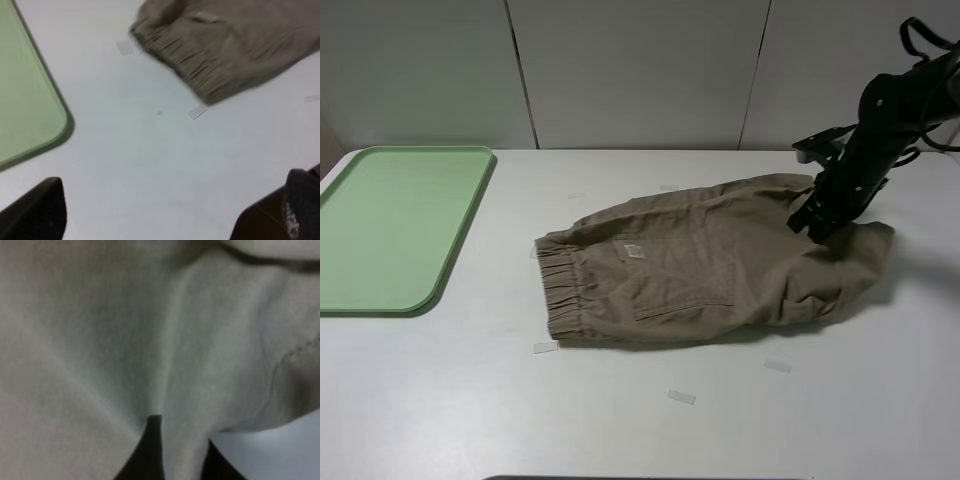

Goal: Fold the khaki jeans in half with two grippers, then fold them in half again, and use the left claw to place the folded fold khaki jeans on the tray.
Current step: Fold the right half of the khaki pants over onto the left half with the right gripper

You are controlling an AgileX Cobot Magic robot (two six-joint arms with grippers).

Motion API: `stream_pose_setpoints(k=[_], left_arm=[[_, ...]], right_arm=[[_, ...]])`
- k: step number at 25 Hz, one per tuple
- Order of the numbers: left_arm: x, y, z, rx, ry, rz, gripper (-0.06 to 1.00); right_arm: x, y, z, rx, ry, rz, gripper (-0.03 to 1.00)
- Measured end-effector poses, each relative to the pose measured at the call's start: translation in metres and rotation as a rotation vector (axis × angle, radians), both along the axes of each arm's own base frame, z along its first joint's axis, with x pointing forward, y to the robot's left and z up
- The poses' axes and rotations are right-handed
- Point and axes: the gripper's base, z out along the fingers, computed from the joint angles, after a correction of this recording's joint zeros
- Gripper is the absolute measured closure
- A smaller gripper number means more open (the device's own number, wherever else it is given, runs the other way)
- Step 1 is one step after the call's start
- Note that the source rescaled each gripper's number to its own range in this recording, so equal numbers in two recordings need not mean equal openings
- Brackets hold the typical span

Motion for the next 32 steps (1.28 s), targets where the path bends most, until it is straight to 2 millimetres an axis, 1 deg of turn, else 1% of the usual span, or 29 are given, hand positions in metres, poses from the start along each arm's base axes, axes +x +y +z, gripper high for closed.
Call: stream_pose_setpoints(k=[3, 4, 7, 9, 11, 13, 15, 16, 22, 26, 28, 29, 32], left_arm=[[0.0, 0.0, 0.0, 0.0, 0.0, 0.0, 0.05], [0.0, 0.0, 0.0, 0.0, 0.0, 0.0, 0.05], [0.0, 0.0, 0.0, 0.0, 0.0, 0.0, 0.05], [0.0, 0.0, 0.0, 0.0, 0.0, 0.0, 0.05], [0.0, 0.0, 0.0, 0.0, 0.0, 0.0, 0.05], [0.0, 0.0, 0.0, 0.0, 0.0, 0.0, 0.05], [0.0, 0.0, 0.0, 0.0, 0.0, 0.0, 0.05], [0.0, 0.0, 0.0, 0.0, 0.0, 0.0, 0.05], [0.0, 0.0, 0.0, 0.0, 0.0, 0.0, 0.05], [0.0, 0.0, 0.0, 0.0, 0.0, 0.0, 0.05], [0.0, 0.0, 0.0, 0.001, 0.0, -0.001, 0.05], [0.0, 0.0, 0.0, 0.001, -0.001, -0.001, 0.05], [0.0, 0.0, 0.0, 0.003, -0.002, -0.002, 0.05]], right_arm=[[0.0, -0.022, 0.021, -0.08, -0.064, -0.063, 0.95], [0.001, -0.026, 0.027, -0.121, -0.086, -0.065, 0.95], [0.0, -0.034, 0.051, -0.181, -0.171, -0.143, 0.95], [-0.001, -0.032, 0.064, -0.198, -0.213, -0.196, 0.95], [-0.004, -0.022, 0.076, -0.209, -0.238, -0.208, 0.95], [-0.008, -0.004, 0.085, -0.208, -0.251, -0.193, 0.95], [-0.013, 0.014, 0.089, -0.202, -0.244, -0.169, 0.95], [-0.013, 0.014, 0.089, -0.202, -0.244, -0.169, 0.95], [-0.029, 0.077, 0.087, -0.137, -0.192, -0.076, 0.95], [-0.041, 0.118, 0.086, -0.073, -0.192, 0.0, 0.95], [-0.047, 0.139, 0.087, -0.027, -0.207, 0.041, 0.95], [-0.053, 0.159, 0.087, 0.036, -0.227, 0.072, 0.95], [-0.062, 0.185, 0.089, 0.127, -0.256, 0.111, 0.95]])
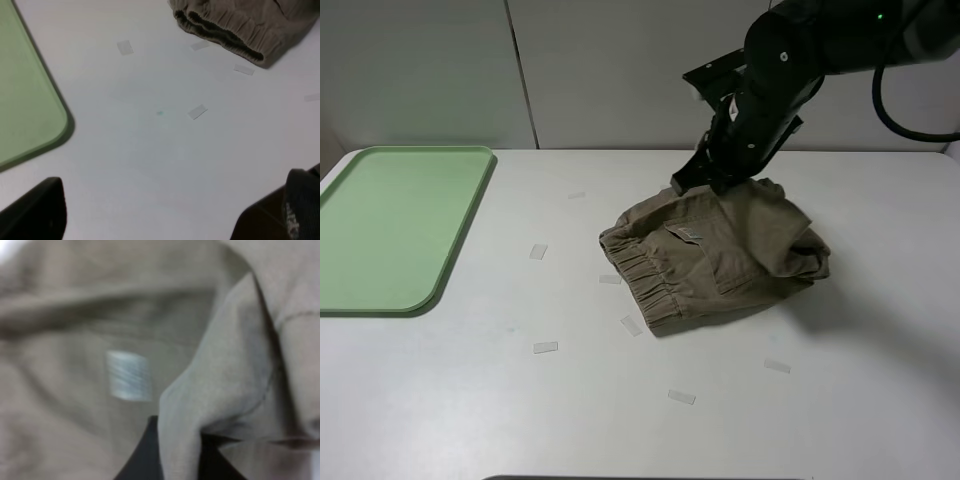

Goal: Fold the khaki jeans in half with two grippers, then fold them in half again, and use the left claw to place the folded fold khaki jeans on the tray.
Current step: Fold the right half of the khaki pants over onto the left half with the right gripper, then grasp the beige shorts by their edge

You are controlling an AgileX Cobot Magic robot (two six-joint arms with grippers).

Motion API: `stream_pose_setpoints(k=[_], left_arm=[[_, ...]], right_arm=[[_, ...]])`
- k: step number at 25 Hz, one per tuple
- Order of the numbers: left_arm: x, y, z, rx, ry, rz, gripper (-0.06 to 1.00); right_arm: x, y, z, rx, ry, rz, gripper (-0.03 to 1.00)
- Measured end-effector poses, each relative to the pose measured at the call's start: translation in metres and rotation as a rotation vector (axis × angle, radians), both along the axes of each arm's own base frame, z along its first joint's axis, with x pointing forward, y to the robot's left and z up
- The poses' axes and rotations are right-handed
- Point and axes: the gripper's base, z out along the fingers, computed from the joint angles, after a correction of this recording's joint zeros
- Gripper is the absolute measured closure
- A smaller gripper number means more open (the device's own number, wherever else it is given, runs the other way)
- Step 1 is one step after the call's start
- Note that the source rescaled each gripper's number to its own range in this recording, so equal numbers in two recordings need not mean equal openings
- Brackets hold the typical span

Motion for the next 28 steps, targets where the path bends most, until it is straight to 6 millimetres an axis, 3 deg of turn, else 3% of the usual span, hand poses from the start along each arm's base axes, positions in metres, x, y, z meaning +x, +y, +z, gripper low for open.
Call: stream_pose_setpoints(k=[3, 8, 10, 11, 14, 16, 17, 21, 28], left_arm=[[0.0, 0.0, 0.0, 0.0, 0.0, 0.0, 0.05], [0.0, 0.0, 0.0, 0.001, 0.0, -0.001, 0.05], [0.0, 0.0, 0.0, 0.002, 0.001, -0.001, 0.05], [0.0, 0.0, 0.0, 0.002, 0.001, -0.001, 0.05], [0.0, 0.0, 0.0, 0.002, 0.001, -0.001, 0.05], [0.0, 0.0, 0.0, 0.002, 0.001, -0.001, 0.05], [0.0, 0.0, 0.0, 0.002, 0.001, -0.001, 0.05], [0.0, 0.0, 0.0, 0.002, 0.001, -0.001, 0.05], [0.0, 0.0, 0.0, 0.002, 0.001, -0.001, 0.05]], right_arm=[[-0.009, 0.018, 0.001, 0.049, -0.009, 0.036, 0.95], [-0.018, 0.03, 0.0, 0.055, 0.018, 0.056, 0.94], [-0.019, 0.028, -0.001, 0.039, 0.031, 0.056, 0.86], [-0.02, 0.028, -0.001, 0.028, 0.037, 0.061, 0.75], [-0.02, 0.027, -0.002, 0.001, 0.037, 0.096, 0.27], [-0.02, 0.027, -0.002, -0.003, 0.036, 0.104, 0.07], [-0.02, 0.027, -0.002, -0.002, 0.037, 0.104, 0.03], [-0.021, 0.028, -0.002, 0.014, 0.048, 0.095, -0.02], [-0.022, 0.028, -0.002, 0.008, 0.048, 0.118, -0.03]])
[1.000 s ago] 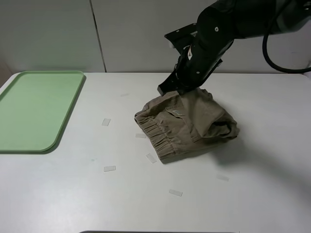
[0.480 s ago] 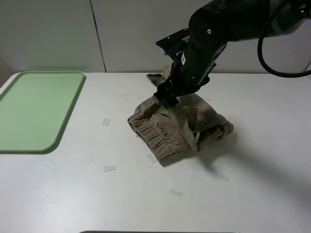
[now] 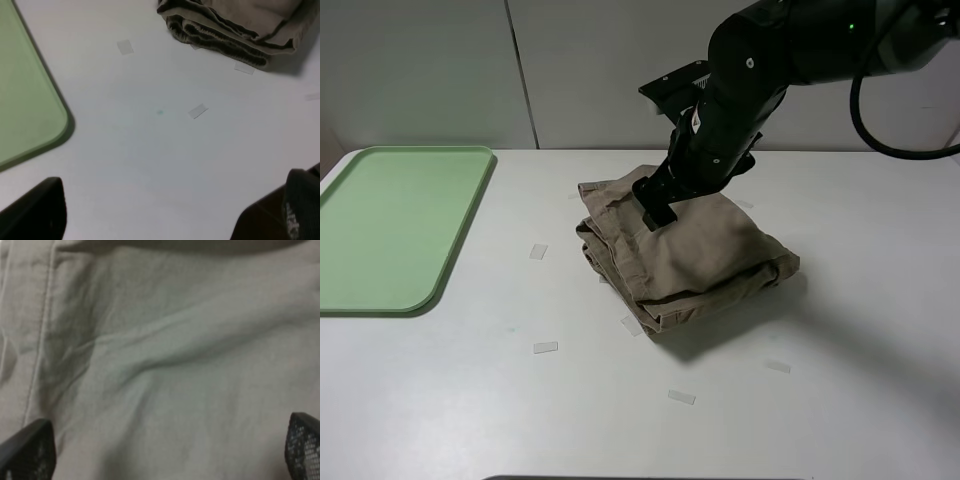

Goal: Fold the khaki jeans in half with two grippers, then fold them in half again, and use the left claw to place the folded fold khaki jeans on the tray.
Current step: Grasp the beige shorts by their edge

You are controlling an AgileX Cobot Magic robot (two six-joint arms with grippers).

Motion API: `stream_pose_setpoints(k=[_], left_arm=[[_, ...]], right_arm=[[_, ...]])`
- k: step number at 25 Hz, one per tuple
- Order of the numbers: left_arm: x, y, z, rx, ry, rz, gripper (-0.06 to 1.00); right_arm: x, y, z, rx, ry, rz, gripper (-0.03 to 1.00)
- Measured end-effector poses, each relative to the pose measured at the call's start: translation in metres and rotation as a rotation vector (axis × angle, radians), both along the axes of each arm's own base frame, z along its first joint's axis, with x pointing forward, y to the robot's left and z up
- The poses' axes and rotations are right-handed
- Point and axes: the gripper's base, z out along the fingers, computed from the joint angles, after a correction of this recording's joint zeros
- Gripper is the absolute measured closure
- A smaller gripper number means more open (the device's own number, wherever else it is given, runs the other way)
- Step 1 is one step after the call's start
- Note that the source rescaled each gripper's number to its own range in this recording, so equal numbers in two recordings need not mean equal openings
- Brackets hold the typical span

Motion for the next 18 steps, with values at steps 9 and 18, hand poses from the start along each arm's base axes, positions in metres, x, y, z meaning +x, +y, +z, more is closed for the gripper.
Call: stream_pose_setpoints(k=[9, 18], left_arm=[[0.0, 0.0, 0.0, 0.0, 0.0, 0.0, 0.05], [0.0, 0.0, 0.0, 0.0, 0.0, 0.0, 0.05]], right_arm=[[0.024, -0.041, 0.013, -0.039, -0.063, 0.017, -0.03], [0.035, -0.152, 0.051, -0.034, -0.143, -0.198, -0.03]])
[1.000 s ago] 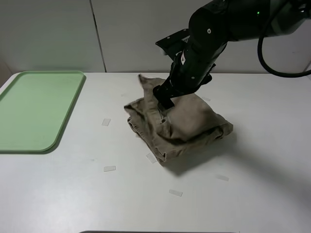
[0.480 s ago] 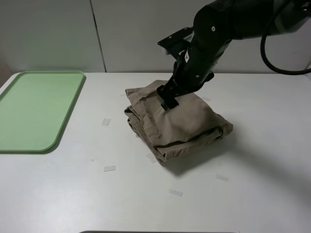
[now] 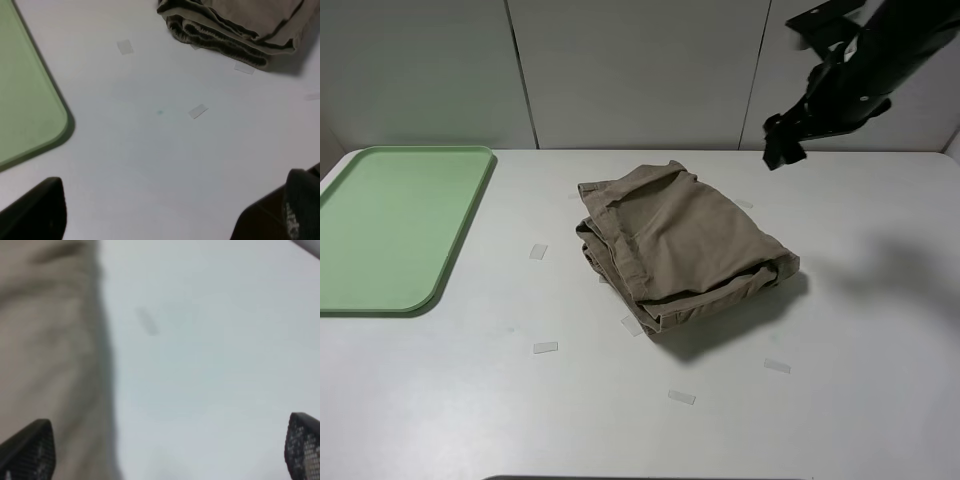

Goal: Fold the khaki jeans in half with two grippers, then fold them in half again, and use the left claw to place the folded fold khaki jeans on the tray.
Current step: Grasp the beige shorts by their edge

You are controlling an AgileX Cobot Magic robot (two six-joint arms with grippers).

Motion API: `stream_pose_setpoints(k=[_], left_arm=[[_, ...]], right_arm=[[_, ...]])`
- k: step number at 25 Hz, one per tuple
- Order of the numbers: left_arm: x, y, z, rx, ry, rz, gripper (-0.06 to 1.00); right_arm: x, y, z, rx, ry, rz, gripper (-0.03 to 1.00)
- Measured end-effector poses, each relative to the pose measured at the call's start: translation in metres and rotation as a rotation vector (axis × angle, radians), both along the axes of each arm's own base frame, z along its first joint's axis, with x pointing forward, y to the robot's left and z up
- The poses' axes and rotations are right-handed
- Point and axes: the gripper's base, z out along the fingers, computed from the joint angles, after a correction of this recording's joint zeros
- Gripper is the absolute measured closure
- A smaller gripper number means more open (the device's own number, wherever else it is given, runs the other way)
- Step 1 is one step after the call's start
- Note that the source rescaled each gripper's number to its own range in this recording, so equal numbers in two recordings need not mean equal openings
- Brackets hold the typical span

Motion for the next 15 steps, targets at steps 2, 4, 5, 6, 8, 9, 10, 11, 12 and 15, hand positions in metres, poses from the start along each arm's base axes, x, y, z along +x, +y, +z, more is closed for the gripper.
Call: stream_pose_setpoints(k=[2, 4, 5, 6, 8, 9, 10, 11, 12, 15], left_arm=[[0.0, 0.0, 0.0, 0.0, 0.0, 0.0, 0.05], [0.0, 0.0, 0.0, 0.0, 0.0, 0.0, 0.05], [0.0, 0.0, 0.0, 0.0, 0.0, 0.0, 0.05], [0.0, 0.0, 0.0, 0.0, 0.0, 0.0, 0.05], [0.0, 0.0, 0.0, 0.0, 0.0, 0.0, 0.05], [0.0, 0.0, 0.0, 0.0, 0.0, 0.0, 0.05], [0.0, 0.0, 0.0, 0.0, 0.0, 0.0, 0.05], [0.0, 0.0, 0.0, 0.0, 0.0, 0.0, 0.05], [0.0, 0.0, 0.0, 0.0, 0.0, 0.0, 0.05], [0.0, 0.0, 0.0, 0.0, 0.0, 0.0, 0.05]], right_arm=[[-0.011, -0.017, 0.006, 0.016, -0.026, -0.016, -0.03], [-0.027, -0.032, 0.011, 0.028, -0.057, -0.02, -0.03], [-0.035, -0.04, 0.011, 0.032, -0.071, -0.029, -0.03], [-0.044, -0.047, 0.016, 0.035, -0.099, -0.038, -0.03], [-0.062, -0.061, 0.022, 0.046, -0.142, -0.074, -0.03], [-0.073, -0.068, 0.026, 0.048, -0.163, -0.099, -0.03], [-0.083, -0.074, 0.032, 0.049, -0.189, -0.122, -0.03], [-0.095, -0.078, 0.037, 0.054, -0.212, -0.142, -0.03], [-0.105, -0.082, 0.04, 0.061, -0.231, -0.167, -0.03], [-0.14, -0.088, 0.059, 0.091, -0.334, -0.228, -0.03]])
